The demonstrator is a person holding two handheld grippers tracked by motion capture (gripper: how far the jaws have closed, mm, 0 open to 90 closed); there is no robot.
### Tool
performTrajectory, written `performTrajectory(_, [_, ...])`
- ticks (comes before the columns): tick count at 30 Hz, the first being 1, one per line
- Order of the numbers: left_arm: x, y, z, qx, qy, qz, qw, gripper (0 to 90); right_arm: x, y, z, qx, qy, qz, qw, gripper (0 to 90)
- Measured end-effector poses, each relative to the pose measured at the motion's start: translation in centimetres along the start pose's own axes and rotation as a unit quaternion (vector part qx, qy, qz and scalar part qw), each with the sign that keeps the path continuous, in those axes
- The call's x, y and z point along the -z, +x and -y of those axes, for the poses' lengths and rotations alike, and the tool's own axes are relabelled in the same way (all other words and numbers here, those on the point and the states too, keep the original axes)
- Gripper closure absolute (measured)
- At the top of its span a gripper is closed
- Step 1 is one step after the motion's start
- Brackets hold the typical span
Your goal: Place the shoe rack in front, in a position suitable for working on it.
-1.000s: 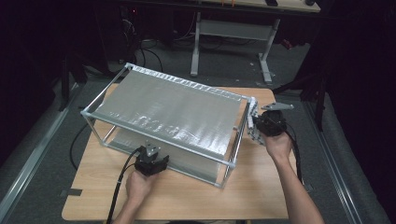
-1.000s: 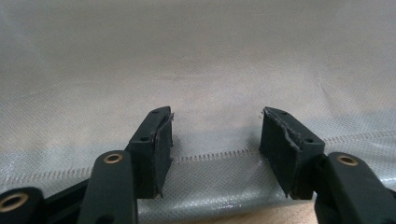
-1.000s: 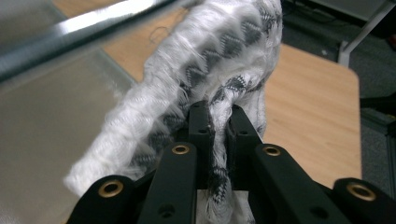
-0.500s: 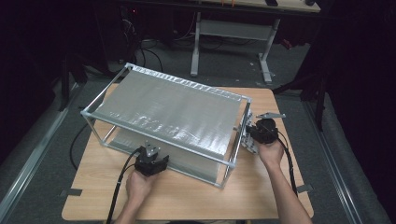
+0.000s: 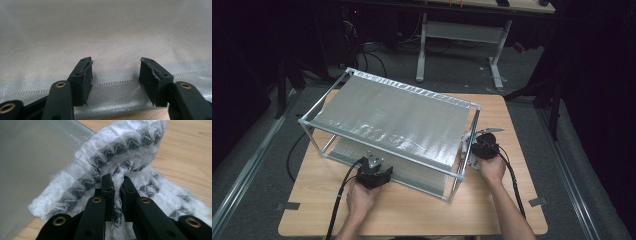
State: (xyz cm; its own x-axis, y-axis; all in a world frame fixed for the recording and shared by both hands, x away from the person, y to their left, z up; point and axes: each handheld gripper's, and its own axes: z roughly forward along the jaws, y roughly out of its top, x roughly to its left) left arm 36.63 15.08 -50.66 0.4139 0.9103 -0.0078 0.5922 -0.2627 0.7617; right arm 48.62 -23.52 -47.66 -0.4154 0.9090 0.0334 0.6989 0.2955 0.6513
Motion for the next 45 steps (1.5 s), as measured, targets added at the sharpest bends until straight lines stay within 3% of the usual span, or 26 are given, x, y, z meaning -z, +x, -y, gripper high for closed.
performTrajectory(4, [0.0, 0.0, 0.0, 0.0, -0.001, 0.0, 1.0, 44.4, 0.1, -0.5, -0.3, -0.02, -0.007, -0.008, 0.9997, 83.5])
performTrajectory(12, [0.0, -0.1, 0.0, -0.004, -0.001, 0.001, 1.0, 45.9, 3.9, -0.1, -2.7, 0.003, -0.064, 0.003, 0.9979, 83.6])
performTrajectory(17, [0.0, 0.0, 0.0, -0.004, -0.001, 0.002, 1.0, 46.3, 6.8, 0.7, -4.4, 0.023, -0.112, 0.004, 0.9935, 83.6])
performTrajectory(20, [0.0, -0.1, 0.0, -0.004, -0.001, 0.002, 1.0, 46.2, 7.8, 0.9, -4.9, 0.027, -0.126, 0.003, 0.9916, 83.6])
performTrajectory(27, [0.0, 0.0, 0.0, -0.005, -0.001, 0.003, 1.0, 46.3, 5.7, 0.2, -3.9, 0.008, -0.105, 0.005, 0.9944, 83.8])
performTrajectory(37, [0.0, -0.1, 0.0, -0.004, -0.001, 0.001, 1.0, 46.4, 0.8, -0.3, 0.0, -0.003, -0.022, 0.003, 0.9997, 83.8])
performTrajectory(41, [0.0, -0.1, 0.0, -0.003, 0.0, -0.001, 1.0, 46.4, 0.7, -0.1, 1.5, 0.003, -0.008, 0.002, 1.0, 83.8])
performTrajectory(45, [0.0, -0.1, 0.0, -0.004, 0.0, 0.0, 1.0, 46.4, 2.3, -0.2, 2.4, 0.007, -0.017, 0.009, 0.9998, 83.7])
